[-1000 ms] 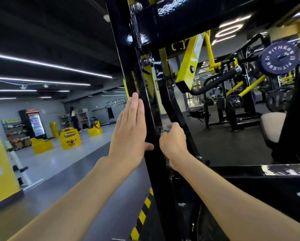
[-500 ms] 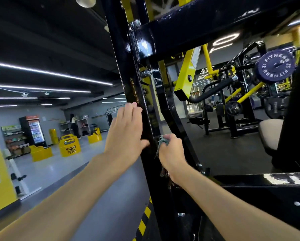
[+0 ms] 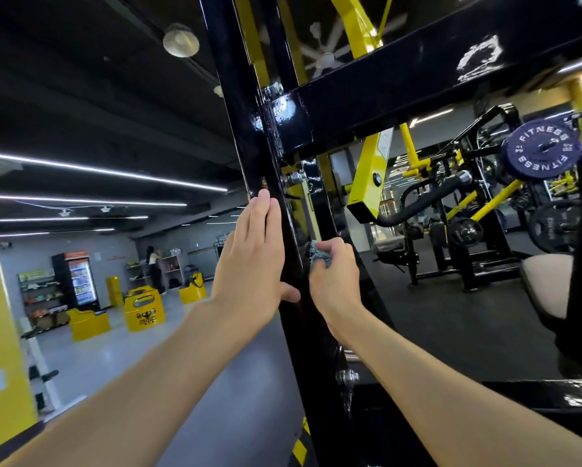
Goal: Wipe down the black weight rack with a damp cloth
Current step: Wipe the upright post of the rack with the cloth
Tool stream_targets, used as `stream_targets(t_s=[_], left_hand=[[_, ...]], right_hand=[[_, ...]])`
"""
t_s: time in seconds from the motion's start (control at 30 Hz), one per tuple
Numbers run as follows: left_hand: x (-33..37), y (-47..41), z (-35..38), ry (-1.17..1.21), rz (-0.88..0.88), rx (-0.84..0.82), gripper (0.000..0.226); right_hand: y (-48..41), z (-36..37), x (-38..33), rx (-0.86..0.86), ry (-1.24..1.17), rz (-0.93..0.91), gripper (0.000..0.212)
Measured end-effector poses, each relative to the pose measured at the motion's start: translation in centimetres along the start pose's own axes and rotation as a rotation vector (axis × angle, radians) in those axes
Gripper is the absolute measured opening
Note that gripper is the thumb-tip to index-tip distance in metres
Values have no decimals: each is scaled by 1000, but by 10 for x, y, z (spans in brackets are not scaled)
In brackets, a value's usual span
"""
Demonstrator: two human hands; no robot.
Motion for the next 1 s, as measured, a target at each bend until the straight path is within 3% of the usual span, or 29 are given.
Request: stream_targets(t_s=[0.13,0.27,0.4,0.57,0.7,0.87,0.93,1.0], left_hand=[[0,0,1,-2,7,27,134],[-1,-1,1,-16,4,13,135],[-2,-1,3,-38,18,43,132],[-4,-1,3,-24,23,15,134],[-6,-2,5,-32,39,59,133],[-6,-3,2,3,72,5,135],[-11,-2,-3,27,109,31,127],[-22,-6,-17,144,192,134,89]], right_hand=[[9,2,-3,-16,45,-155,30],[-15,-1,-3,-1,-22,-29,30],[-9,3,-18,-8,2,-192,33],[-33,1,-28,43,-23,-91,28],[-25,3,-36,33,5,-187,30],[-38,4,-49,58,35,-59,32],[-24,5,-61,43,20,-125,33],[-9,3,-77,52,8,-166,34]])
Point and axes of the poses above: each hand's wrist, its own y-axis away from the middle knuckle, its own z-axis out of the palm, x = y × z, the point moved 3 cm from there along -y, towards the middle knuckle, and after that the axes turned 15 degrees about -x, right-handed, at the moved point
